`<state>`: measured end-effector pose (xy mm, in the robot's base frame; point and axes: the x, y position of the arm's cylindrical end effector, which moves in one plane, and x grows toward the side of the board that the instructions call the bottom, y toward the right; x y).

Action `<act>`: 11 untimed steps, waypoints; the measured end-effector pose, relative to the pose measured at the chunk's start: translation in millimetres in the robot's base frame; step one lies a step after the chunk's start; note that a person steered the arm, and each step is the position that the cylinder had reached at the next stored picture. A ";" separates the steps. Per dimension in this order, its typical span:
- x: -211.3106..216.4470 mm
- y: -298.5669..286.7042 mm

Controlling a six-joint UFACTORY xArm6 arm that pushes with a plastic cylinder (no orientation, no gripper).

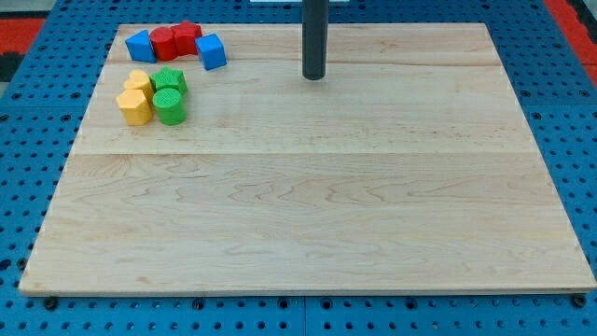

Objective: Push the blue cube towards the right center

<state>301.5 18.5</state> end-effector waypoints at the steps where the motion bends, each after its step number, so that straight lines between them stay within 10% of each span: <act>1: 0.0 0.8; 3: -2.5 1.9; 4: 80.6 -14.8; 7: 174.3 -197.5; 8: 166.5 -310.4; 11: 33.3 -317.5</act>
<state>334.8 -299.1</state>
